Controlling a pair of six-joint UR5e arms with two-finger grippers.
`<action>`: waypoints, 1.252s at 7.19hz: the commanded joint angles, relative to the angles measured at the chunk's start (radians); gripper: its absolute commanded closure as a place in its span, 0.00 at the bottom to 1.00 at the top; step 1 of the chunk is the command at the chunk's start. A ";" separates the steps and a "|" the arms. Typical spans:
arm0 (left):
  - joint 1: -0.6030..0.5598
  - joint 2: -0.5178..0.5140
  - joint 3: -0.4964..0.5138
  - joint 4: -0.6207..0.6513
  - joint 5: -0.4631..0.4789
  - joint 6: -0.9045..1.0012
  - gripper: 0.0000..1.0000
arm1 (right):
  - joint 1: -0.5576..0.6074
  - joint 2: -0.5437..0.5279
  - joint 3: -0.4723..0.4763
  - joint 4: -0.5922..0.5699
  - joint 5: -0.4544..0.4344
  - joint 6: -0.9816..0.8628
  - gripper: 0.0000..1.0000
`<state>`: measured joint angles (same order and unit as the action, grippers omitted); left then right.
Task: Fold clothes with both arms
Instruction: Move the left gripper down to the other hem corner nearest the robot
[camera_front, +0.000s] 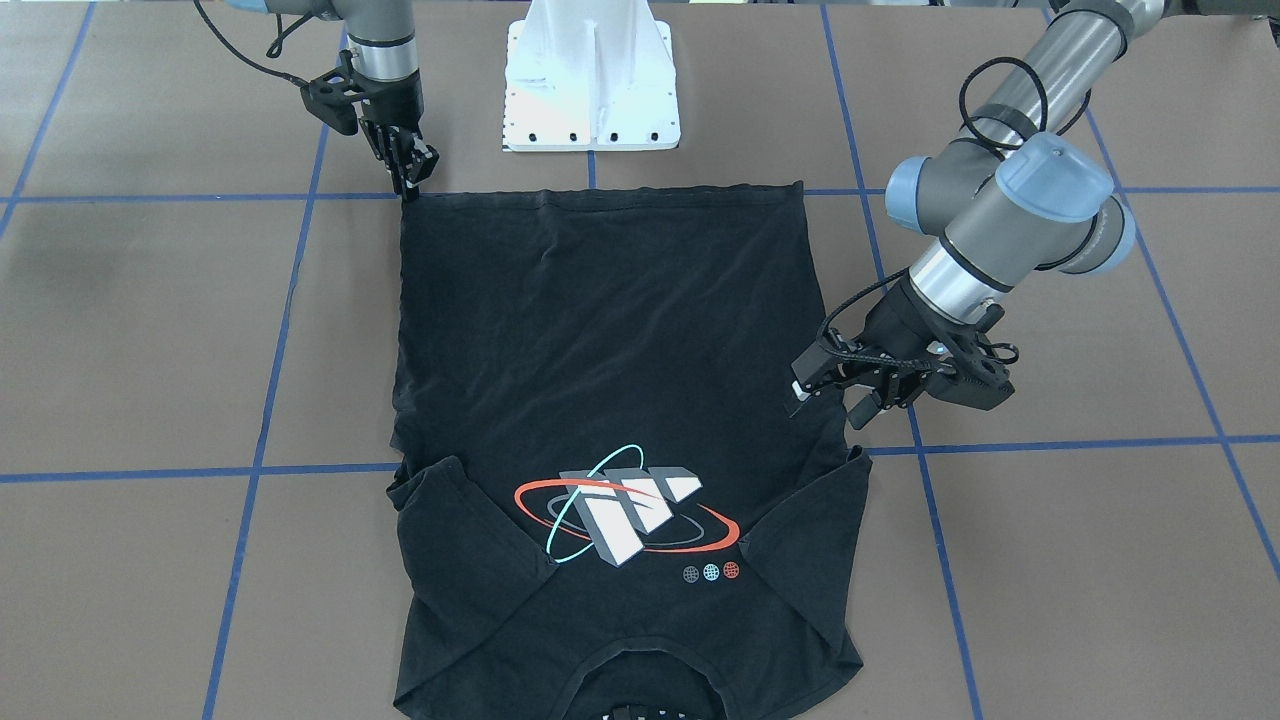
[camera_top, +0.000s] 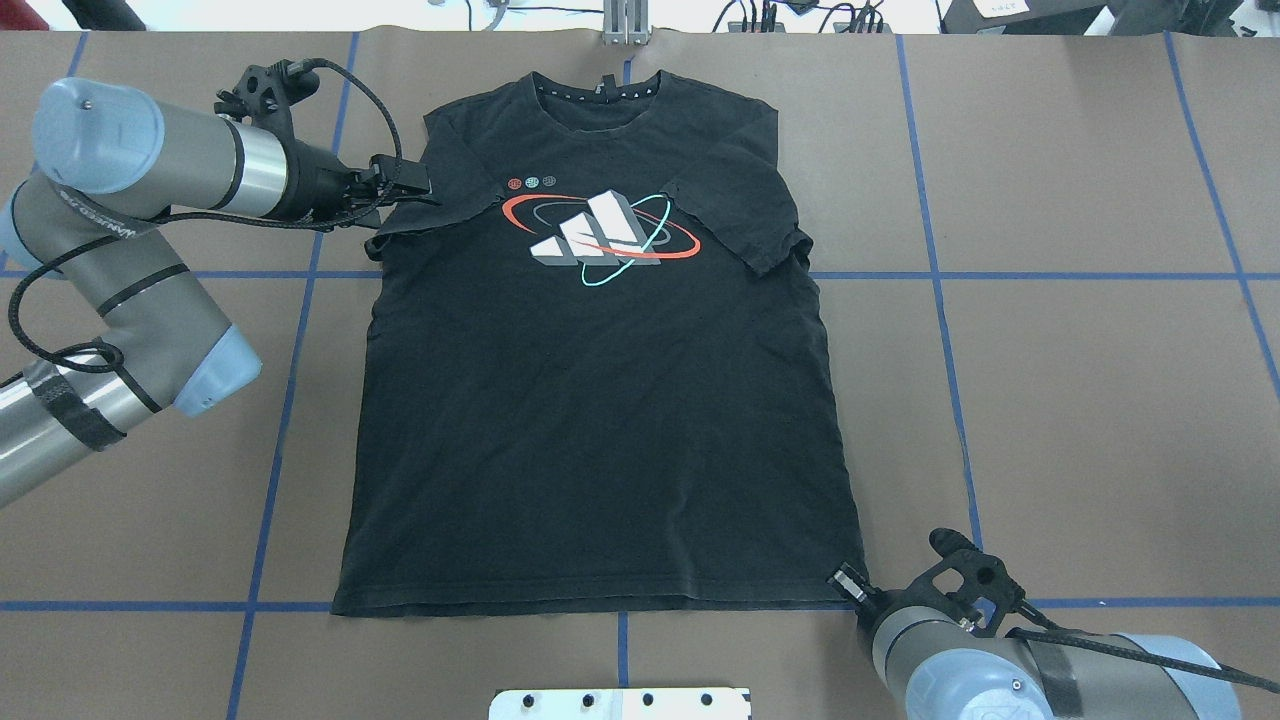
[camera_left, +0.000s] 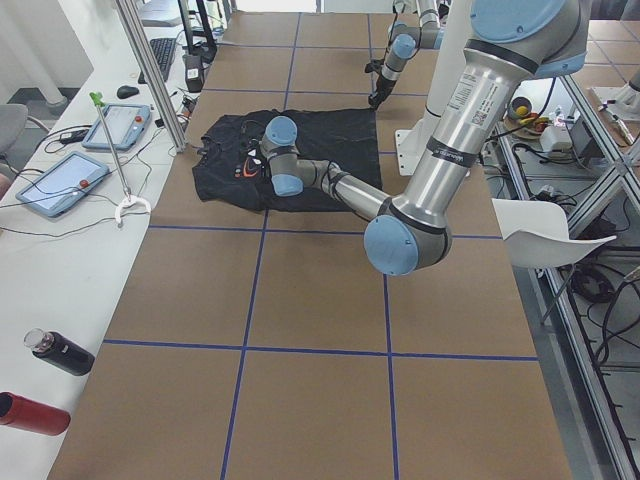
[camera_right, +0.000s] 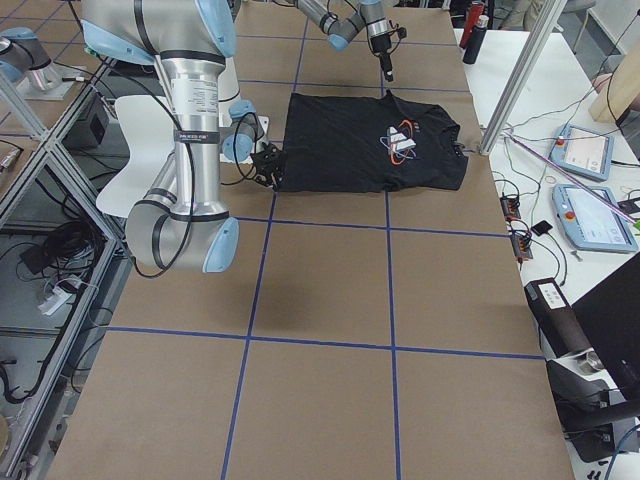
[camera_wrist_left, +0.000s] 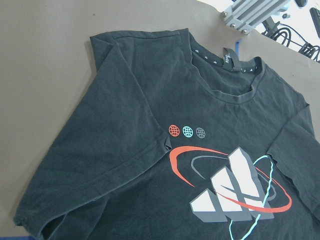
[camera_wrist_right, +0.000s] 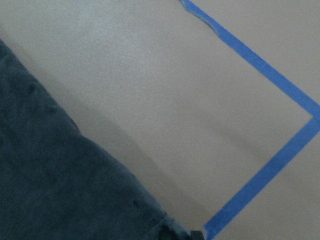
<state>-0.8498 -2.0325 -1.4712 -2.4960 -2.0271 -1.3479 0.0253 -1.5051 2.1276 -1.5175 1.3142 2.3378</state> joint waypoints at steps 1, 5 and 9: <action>0.002 0.001 -0.011 -0.001 -0.002 -0.008 0.03 | 0.024 -0.024 0.035 -0.001 0.005 -0.041 1.00; 0.159 0.182 -0.289 0.009 0.052 -0.169 0.01 | -0.037 -0.089 0.072 -0.001 -0.001 -0.038 1.00; 0.398 0.425 -0.526 0.101 0.192 -0.388 0.01 | -0.081 -0.115 0.153 -0.055 0.000 -0.028 1.00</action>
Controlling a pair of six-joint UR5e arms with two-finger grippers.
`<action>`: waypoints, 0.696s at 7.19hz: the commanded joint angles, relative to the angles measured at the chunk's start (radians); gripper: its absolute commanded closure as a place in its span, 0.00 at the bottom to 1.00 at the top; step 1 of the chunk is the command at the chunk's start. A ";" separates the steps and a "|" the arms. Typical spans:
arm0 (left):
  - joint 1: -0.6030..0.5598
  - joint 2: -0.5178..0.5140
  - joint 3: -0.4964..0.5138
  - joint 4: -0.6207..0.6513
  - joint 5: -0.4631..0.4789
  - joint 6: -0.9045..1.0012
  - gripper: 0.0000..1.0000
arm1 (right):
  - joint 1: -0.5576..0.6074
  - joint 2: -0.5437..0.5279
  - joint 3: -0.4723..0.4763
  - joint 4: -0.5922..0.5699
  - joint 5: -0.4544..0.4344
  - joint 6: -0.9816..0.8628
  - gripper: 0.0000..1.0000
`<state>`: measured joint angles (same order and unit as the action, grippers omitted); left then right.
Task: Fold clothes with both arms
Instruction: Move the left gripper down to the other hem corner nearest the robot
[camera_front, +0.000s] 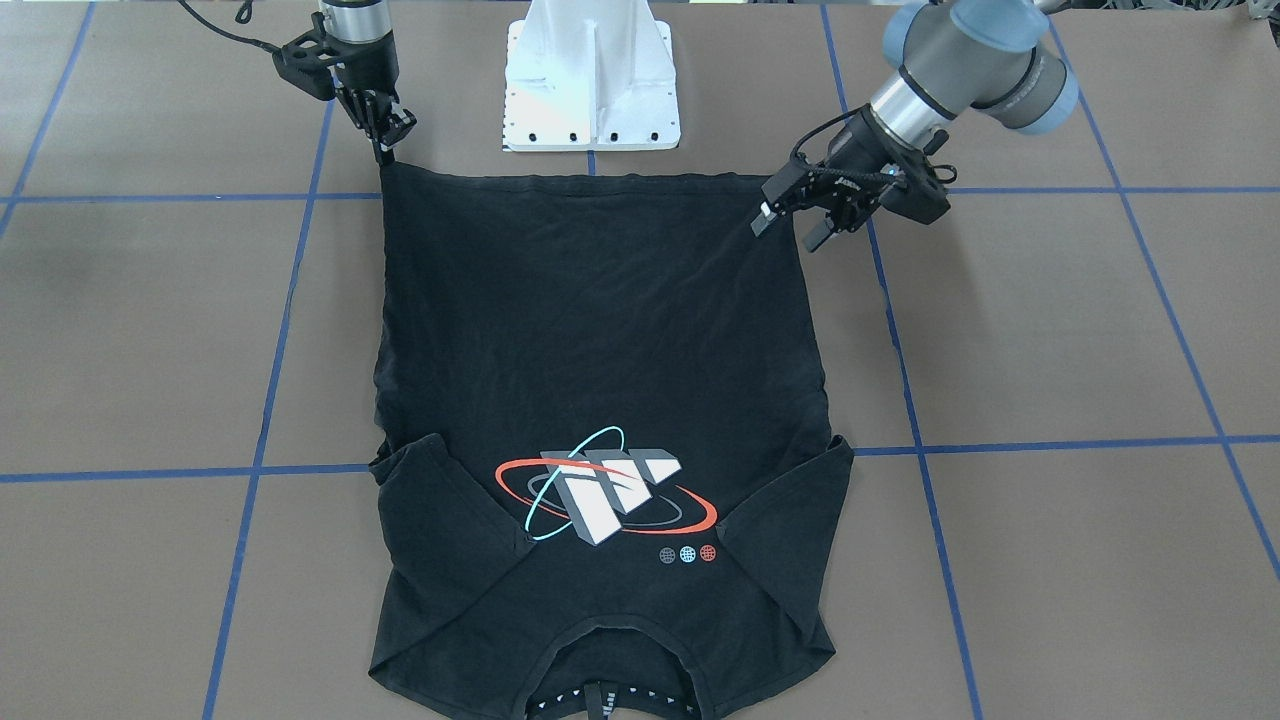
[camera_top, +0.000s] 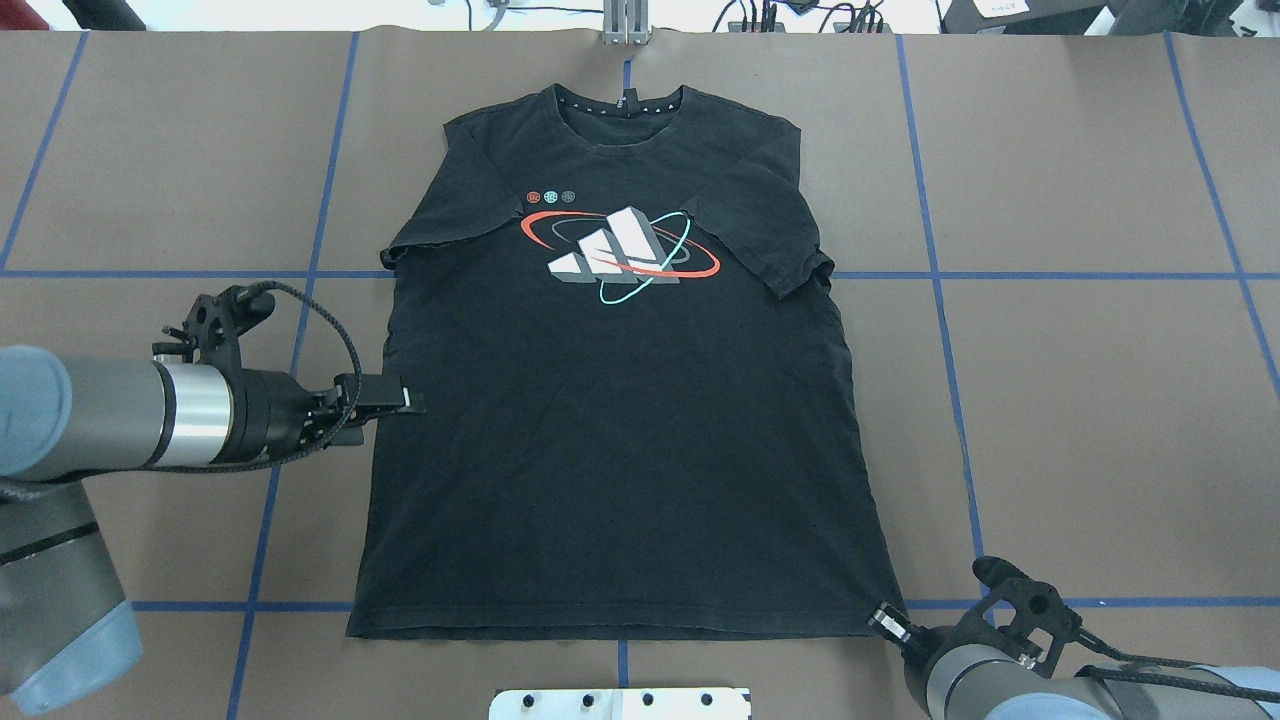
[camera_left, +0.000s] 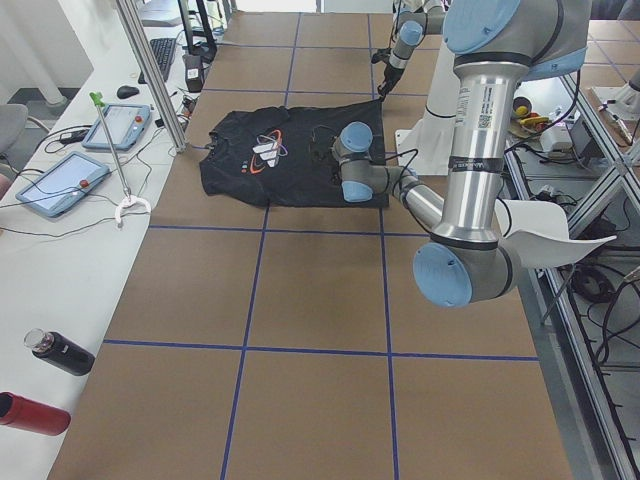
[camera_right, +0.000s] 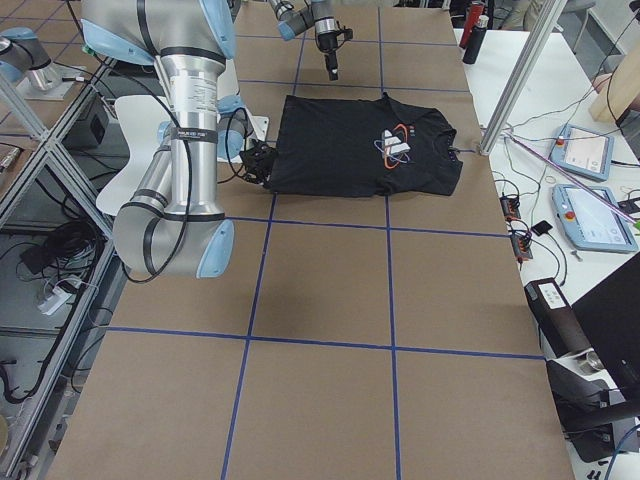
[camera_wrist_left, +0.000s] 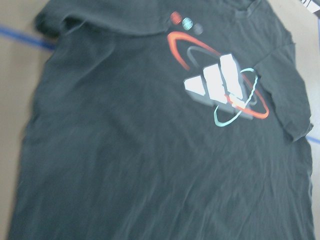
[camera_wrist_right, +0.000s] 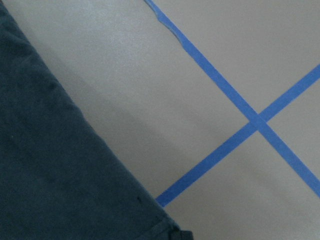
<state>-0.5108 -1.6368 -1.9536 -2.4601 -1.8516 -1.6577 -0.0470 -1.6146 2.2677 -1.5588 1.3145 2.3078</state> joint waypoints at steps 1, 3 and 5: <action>0.160 0.035 -0.106 0.154 0.129 -0.106 0.01 | -0.007 -0.005 0.018 -0.014 0.000 0.002 1.00; 0.259 0.057 -0.212 0.411 0.219 -0.131 0.01 | -0.005 -0.005 0.019 -0.014 0.000 0.002 1.00; 0.369 0.118 -0.217 0.411 0.326 -0.214 0.07 | -0.004 -0.005 0.018 -0.014 0.000 0.001 1.00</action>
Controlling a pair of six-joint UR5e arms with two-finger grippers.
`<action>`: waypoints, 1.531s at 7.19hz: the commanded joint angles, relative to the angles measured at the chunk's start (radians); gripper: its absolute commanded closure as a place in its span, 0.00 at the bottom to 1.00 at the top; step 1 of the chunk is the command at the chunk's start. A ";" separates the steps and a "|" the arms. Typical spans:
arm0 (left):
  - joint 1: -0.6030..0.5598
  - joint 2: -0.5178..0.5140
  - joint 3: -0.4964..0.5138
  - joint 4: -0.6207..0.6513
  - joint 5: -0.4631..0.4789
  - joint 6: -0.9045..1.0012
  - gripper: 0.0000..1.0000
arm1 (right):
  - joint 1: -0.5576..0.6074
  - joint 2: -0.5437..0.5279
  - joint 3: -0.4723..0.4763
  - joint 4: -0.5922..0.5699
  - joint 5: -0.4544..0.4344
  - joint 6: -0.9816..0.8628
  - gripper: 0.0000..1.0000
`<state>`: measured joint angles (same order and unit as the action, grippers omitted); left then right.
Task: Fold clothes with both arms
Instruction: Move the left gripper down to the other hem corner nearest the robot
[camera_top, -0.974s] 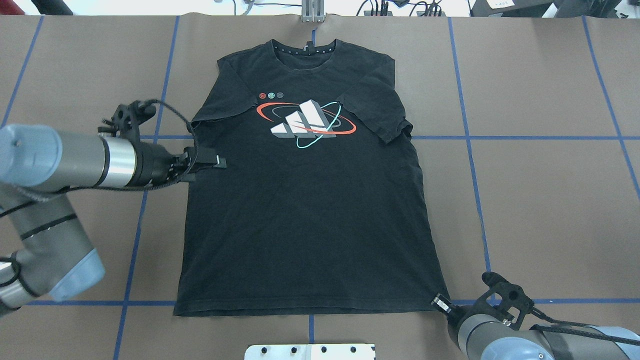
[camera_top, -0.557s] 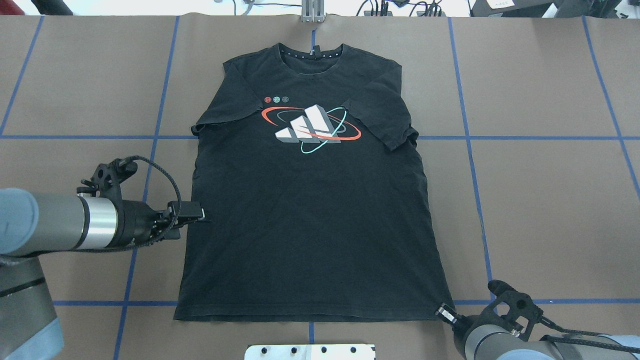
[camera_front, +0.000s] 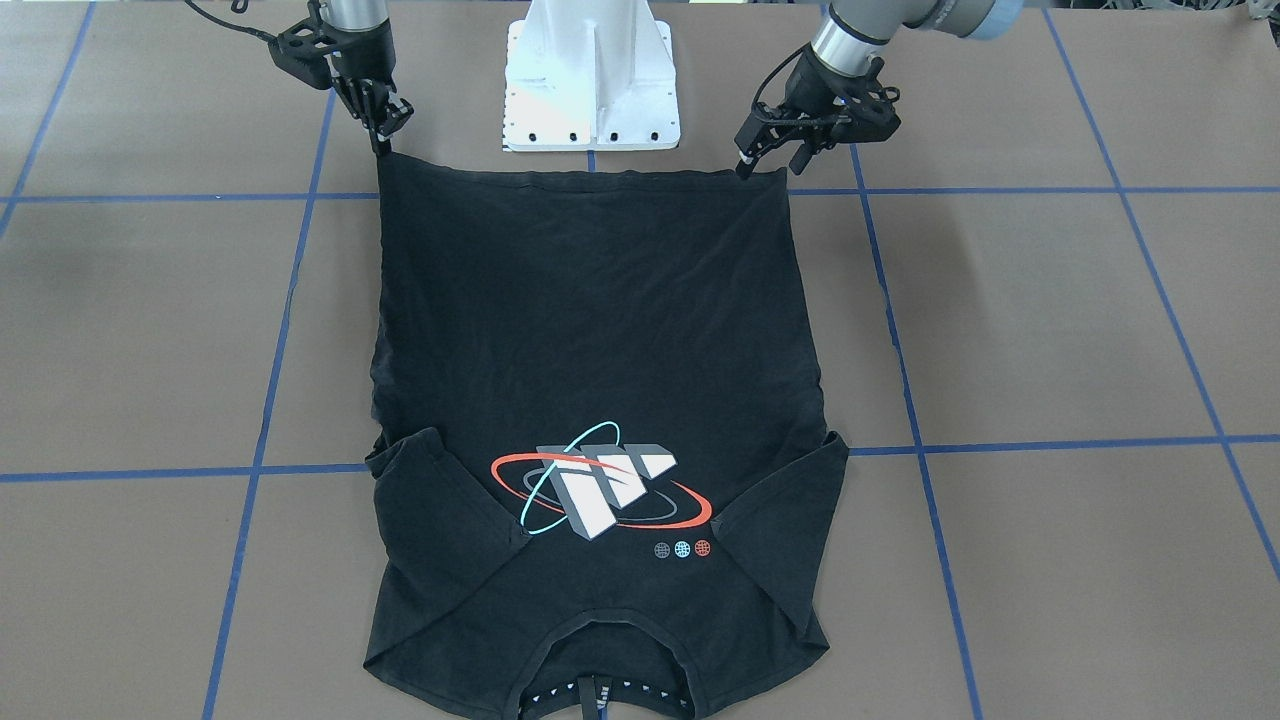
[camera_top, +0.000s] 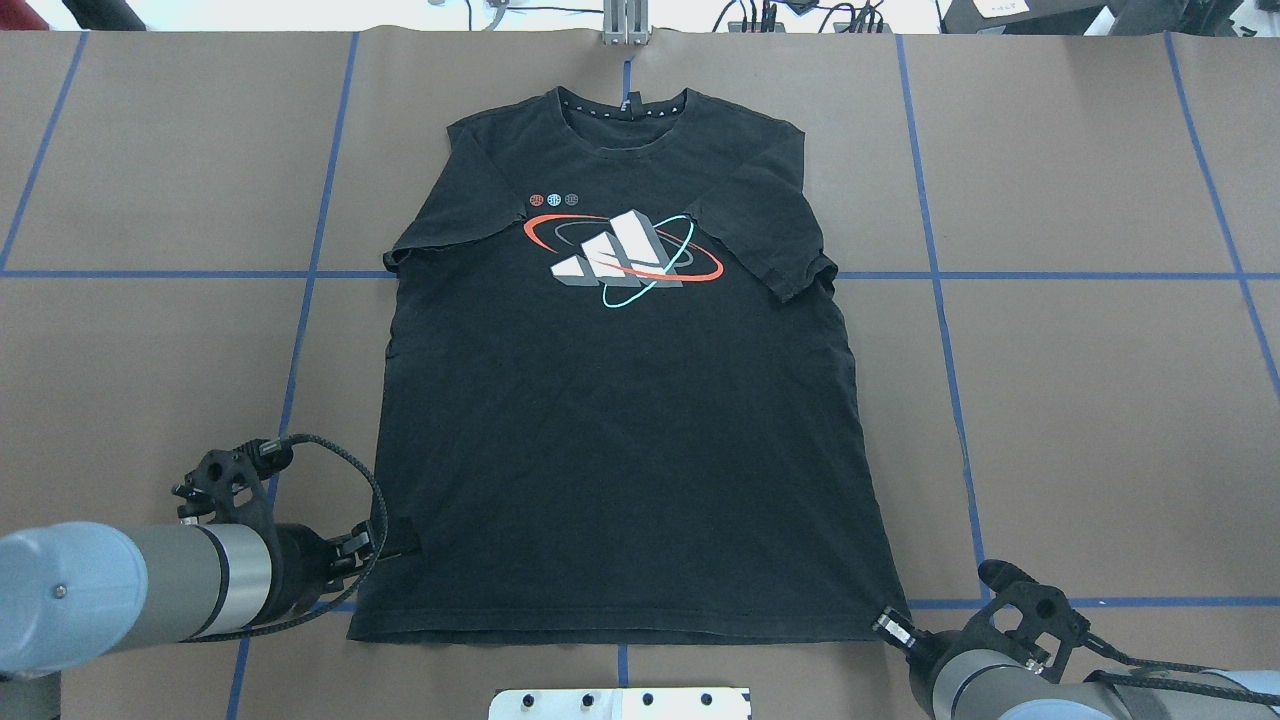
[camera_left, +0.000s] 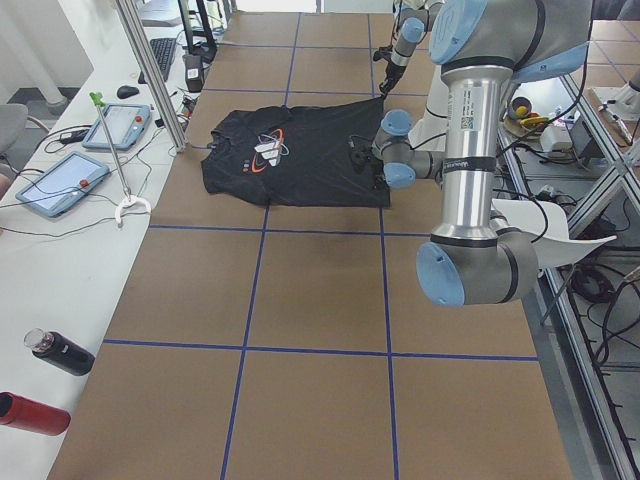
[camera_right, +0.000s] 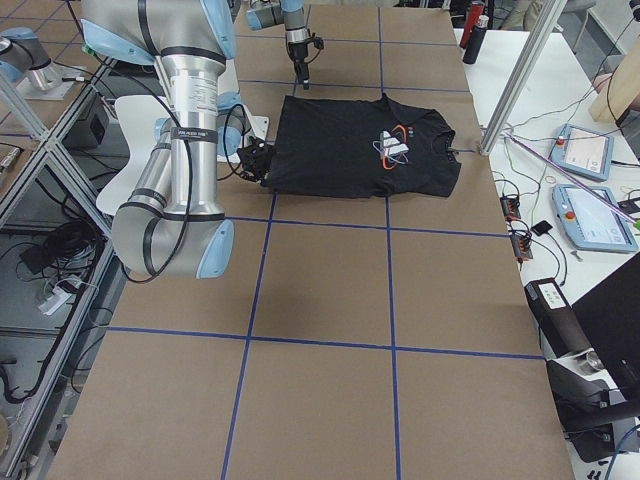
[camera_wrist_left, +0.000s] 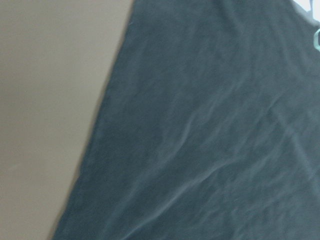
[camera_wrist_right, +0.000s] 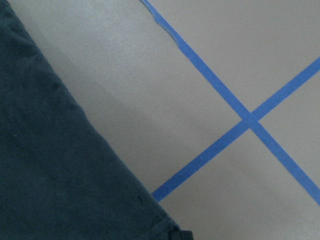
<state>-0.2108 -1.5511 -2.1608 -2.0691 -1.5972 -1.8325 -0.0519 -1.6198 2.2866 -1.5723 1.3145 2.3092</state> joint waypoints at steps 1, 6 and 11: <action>0.088 0.052 -0.008 0.018 0.079 -0.042 0.10 | 0.001 0.000 -0.001 0.000 0.000 -0.001 1.00; 0.143 0.055 0.039 0.018 0.079 -0.108 0.35 | 0.006 0.001 -0.002 0.000 0.000 -0.001 1.00; 0.145 0.051 0.058 0.018 0.077 -0.110 0.41 | 0.006 0.001 -0.004 0.000 -0.001 -0.001 1.00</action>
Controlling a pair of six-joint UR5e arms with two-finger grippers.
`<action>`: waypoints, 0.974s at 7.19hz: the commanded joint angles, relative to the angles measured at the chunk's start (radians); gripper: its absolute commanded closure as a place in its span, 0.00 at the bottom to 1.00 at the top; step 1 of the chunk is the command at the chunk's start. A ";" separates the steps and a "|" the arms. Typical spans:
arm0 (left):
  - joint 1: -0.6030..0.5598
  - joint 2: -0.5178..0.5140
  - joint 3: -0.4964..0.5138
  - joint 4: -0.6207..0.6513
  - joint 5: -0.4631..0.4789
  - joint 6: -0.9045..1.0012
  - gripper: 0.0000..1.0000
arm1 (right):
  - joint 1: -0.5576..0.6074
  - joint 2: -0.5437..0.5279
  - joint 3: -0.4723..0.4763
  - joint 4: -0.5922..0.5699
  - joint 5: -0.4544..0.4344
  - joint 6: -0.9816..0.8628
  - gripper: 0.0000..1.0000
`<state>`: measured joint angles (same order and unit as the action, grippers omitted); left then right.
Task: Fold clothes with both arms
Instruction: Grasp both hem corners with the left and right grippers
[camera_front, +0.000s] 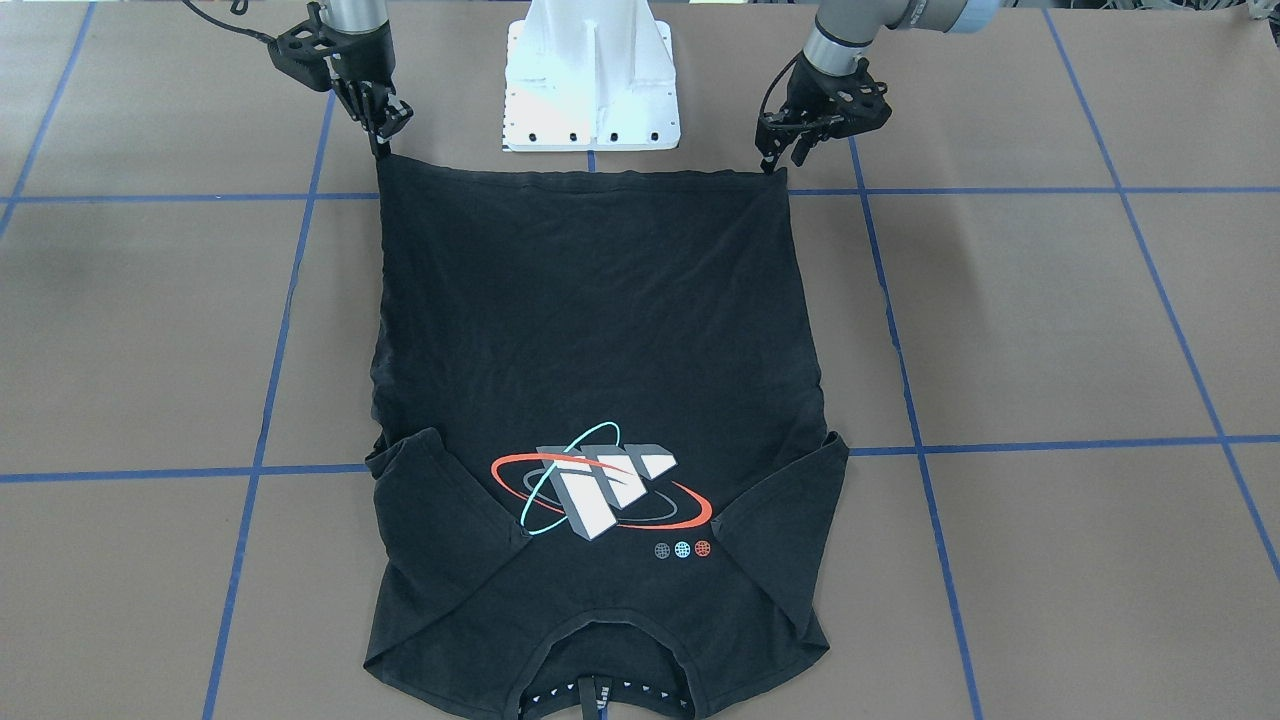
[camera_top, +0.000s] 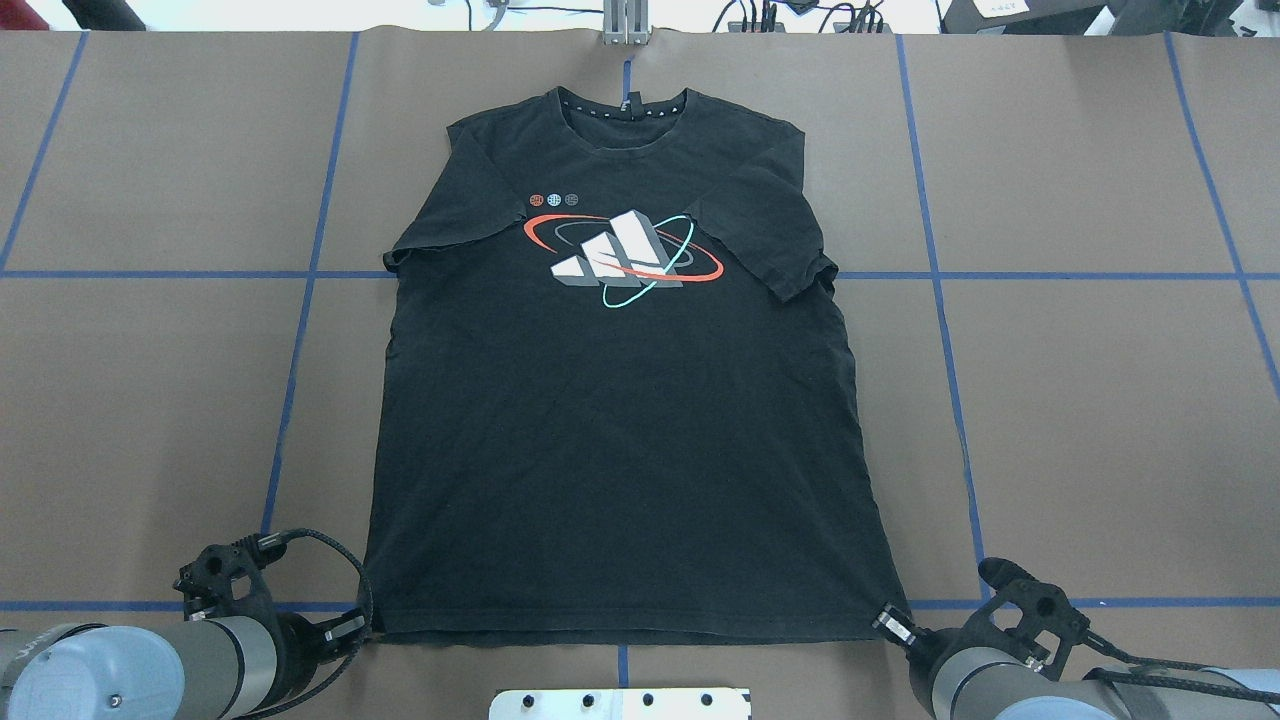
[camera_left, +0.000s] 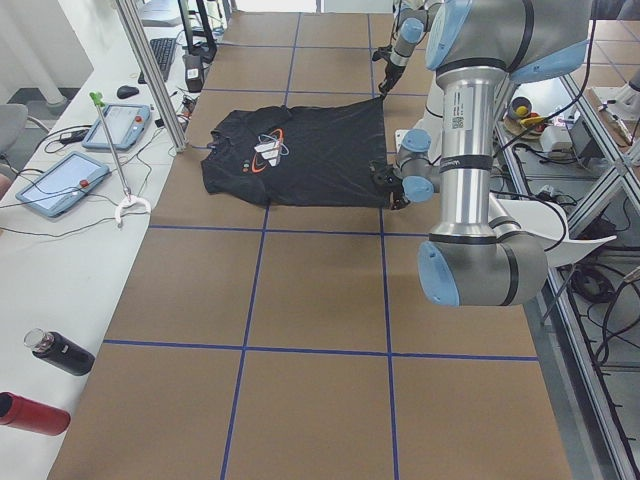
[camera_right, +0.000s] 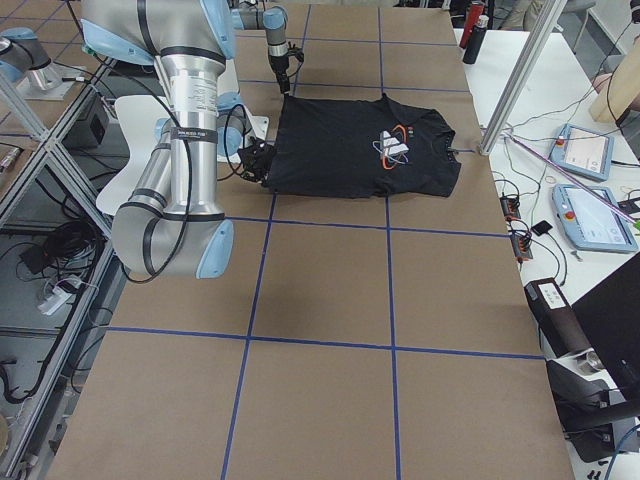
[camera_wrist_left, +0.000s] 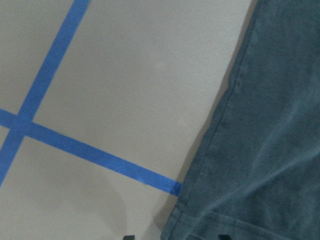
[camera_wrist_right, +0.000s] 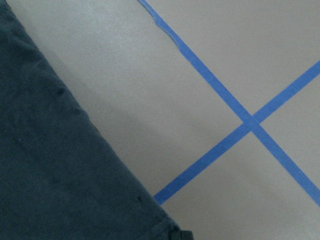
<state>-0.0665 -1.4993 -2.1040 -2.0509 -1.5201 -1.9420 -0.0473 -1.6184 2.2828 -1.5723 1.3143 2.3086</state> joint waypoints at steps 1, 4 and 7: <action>0.001 -0.001 0.007 0.000 0.000 -0.002 0.53 | 0.001 0.000 0.000 0.000 0.000 0.000 1.00; 0.001 -0.004 0.016 0.000 0.000 -0.002 0.59 | 0.001 0.000 0.001 0.000 0.000 0.000 1.00; -0.001 -0.007 0.013 -0.002 -0.006 -0.002 1.00 | 0.001 -0.002 0.001 0.000 0.000 0.000 1.00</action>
<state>-0.0672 -1.5052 -2.0897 -2.0522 -1.5232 -1.9435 -0.0460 -1.6186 2.2839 -1.5723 1.3142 2.3086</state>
